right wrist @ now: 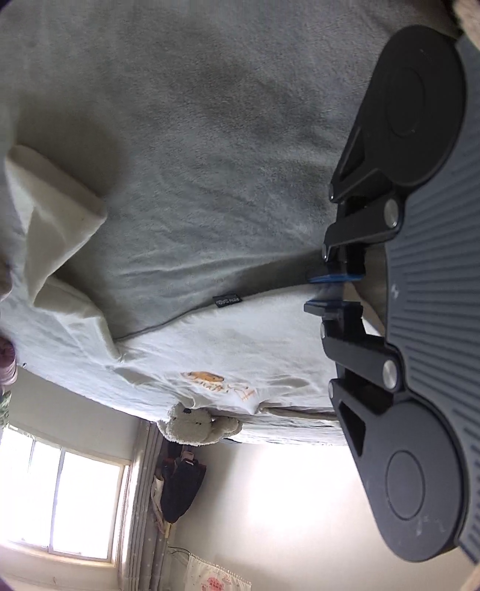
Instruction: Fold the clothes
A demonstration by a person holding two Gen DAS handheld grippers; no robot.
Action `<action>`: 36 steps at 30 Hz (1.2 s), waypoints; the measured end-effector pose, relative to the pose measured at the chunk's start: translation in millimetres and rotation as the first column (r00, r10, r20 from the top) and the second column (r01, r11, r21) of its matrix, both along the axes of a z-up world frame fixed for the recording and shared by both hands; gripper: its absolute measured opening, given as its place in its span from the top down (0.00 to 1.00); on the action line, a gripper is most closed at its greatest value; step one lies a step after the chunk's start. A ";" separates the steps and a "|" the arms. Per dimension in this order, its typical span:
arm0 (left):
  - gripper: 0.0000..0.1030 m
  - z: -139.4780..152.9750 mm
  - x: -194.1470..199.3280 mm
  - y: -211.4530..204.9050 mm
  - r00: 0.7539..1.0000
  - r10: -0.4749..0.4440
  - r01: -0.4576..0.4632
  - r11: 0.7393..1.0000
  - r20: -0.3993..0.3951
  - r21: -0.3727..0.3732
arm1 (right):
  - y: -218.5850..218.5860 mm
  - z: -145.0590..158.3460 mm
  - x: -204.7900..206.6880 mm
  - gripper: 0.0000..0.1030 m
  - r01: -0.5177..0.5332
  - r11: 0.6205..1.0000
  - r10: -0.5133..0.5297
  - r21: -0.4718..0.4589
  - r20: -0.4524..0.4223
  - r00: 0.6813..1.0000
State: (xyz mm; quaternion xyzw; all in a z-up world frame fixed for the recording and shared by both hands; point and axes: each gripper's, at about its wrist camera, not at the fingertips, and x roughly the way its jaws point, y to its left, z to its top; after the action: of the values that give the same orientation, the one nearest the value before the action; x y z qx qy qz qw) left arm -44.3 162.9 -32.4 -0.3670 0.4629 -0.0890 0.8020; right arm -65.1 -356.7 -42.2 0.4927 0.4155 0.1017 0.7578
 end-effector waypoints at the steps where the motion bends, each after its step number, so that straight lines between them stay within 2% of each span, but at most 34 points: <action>1: 0.92 5.5 -2.8 -0.7 1.000 -0.003 0.003 1.000 -0.002 -0.001 | -0.8 8.5 -1.4 0.91 0.001 1.000 -0.001 -0.014 0.018 1.000; 5: 0.92 25.6 -16.0 -5.4 0.999 -0.029 0.029 0.999 0.014 0.018 | -7.2 43.0 -9.0 0.91 -0.002 0.996 0.009 -0.088 0.075 0.997; 8: 0.92 33.3 -25.4 -11.2 0.998 -0.065 0.063 0.996 0.018 0.057 | -6.1 58.1 -17.4 0.91 -0.025 0.989 0.038 -0.149 0.088 0.995; 13: 0.92 20.1 -38.7 -18.3 0.993 -0.117 0.115 0.983 0.004 0.141 | -2.8 61.1 -34.3 0.91 -0.064 0.971 0.085 -0.229 0.080 0.993; 21: 0.92 -7.1 -58.5 -30.0 0.982 -0.185 0.189 0.941 -0.039 0.282 | 16.4 21.5 -44.3 0.91 -0.141 0.923 0.144 -0.357 -0.020 0.989; 25: 0.90 -15.3 -58.7 -32.1 0.979 -0.202 0.200 0.929 -0.026 0.312 | 27.1 1.1 -42.4 0.91 -0.164 0.894 0.148 -0.418 -0.070 0.987; 27: 0.87 -11.2 -57.8 -31.3 0.976 -0.218 0.215 0.925 -0.026 0.313 | 32.1 1.3 -40.8 0.91 -0.172 0.876 0.158 -0.451 -0.070 0.985; 29: 0.78 -5.2 -57.3 -31.4 0.972 -0.235 0.230 0.916 -0.026 0.328 | 35.3 6.0 -38.8 0.87 -0.182 0.863 0.169 -0.472 -0.070 0.983; 31: 0.60 4.0 -58.0 -32.6 0.969 -0.245 0.230 0.900 -0.007 0.370 | 37.6 13.2 -37.8 0.77 -0.185 0.847 0.175 -0.499 -0.067 0.982; 32: 0.57 9.3 -58.2 -33.5 0.969 -0.248 0.223 0.890 0.011 0.397 | 39.1 17.8 -37.8 0.67 -0.176 0.832 0.173 -0.526 -0.056 0.983; 34: 0.48 17.5 -49.5 -40.5 0.966 -0.253 0.202 0.870 0.056 0.449 | 43.5 27.6 -37.6 0.58 -0.152 0.795 0.171 -0.588 -0.023 0.985; 36: 0.45 25.8 -40.8 -47.5 0.961 -0.259 0.177 0.849 0.100 0.498 | 52.1 35.8 -32.1 0.57 -0.129 0.754 0.181 -0.644 0.014 0.983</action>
State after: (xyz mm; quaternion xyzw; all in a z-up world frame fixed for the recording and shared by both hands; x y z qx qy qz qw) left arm -85.2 115.4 -6.6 -0.0908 0.4419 -0.0908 0.8878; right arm -97.2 -304.6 -6.4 0.1647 0.4356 0.0351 0.8843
